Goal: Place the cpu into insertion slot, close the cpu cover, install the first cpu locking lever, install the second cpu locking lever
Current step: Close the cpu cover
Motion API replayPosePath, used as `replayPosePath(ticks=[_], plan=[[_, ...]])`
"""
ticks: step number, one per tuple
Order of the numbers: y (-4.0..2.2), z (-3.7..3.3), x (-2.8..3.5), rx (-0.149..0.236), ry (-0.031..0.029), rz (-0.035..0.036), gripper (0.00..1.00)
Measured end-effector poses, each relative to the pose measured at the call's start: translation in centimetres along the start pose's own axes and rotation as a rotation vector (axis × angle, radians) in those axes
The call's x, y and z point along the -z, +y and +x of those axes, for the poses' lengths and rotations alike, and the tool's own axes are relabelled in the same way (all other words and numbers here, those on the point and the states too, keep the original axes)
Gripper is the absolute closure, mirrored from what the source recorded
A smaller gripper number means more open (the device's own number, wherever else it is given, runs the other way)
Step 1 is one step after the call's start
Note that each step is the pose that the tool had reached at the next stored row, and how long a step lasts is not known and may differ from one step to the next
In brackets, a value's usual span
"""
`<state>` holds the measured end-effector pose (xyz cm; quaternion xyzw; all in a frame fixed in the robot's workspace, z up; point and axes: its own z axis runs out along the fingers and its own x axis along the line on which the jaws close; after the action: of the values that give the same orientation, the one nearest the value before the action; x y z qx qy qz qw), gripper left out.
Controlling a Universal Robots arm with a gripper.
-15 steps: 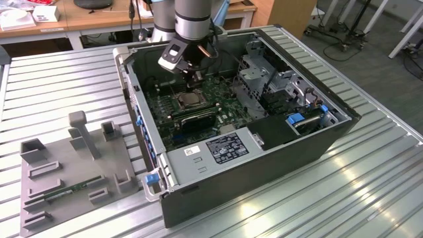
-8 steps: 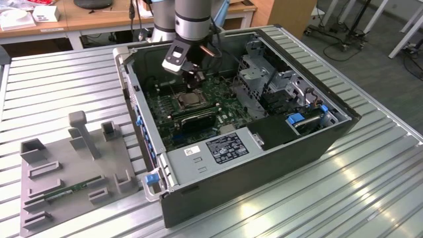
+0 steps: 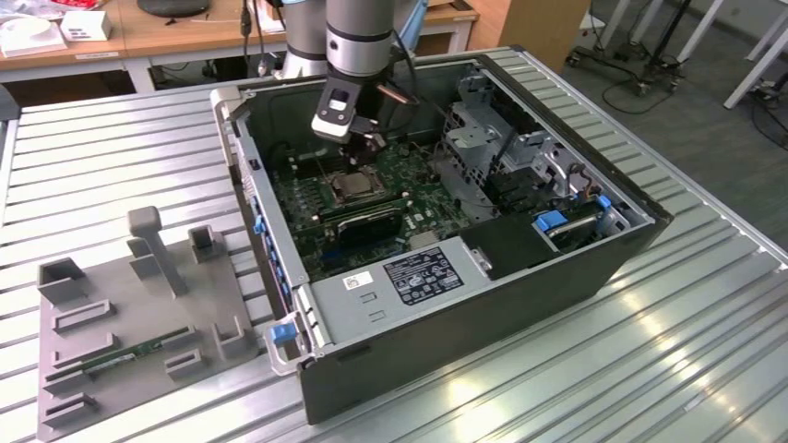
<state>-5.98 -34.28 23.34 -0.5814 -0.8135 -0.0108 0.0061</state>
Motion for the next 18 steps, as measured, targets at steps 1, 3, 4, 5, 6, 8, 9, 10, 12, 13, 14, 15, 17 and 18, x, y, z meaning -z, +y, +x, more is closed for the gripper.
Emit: replayPosePath(ticks=[1,3,4,5,6,8,9,10,12,13,14,15,17,18], plan=[[0.0,0.0,0.0,0.009,0.0,0.0003,0.89],[0.0,0.0,0.0,0.01,0.0002,0.0002,0.89],[0.0,0.0,-0.01,0.01,0.0002,0.0002,0.89],[0.0,0.0,-0.01,0.01,0.0003,0.0001,0.89],[0.0,0.0,-0.01,0.01,0.0002,0.0002,0.89],[0.0,0.0,-0.01,0.01,0.0002,0.0002,0.89],[0.0,0.0,-0.01,0.01,0.0002,0.0001,0.89],[0.0,0.0,-0.01,0.01,0.0002,0.0002,0.89],[0.0,0.0,-0.01,0.01,0.0002,0.0002,0.89],[0.0,0.0,-0.01,0.01,0.0002,0.0002,0.89],[0.0,0.0,-0.01,0.011,0.0002,0.0002,0.89],[0.0,0.0,-0.01,0.011,0.0003,0.0002,0.89],[0.0,0.0,-0.01,0.017,0.0003,0.0003,0.89],[0.0,0.0,0.0,0.021,0.0003,0.0005,0.89]])
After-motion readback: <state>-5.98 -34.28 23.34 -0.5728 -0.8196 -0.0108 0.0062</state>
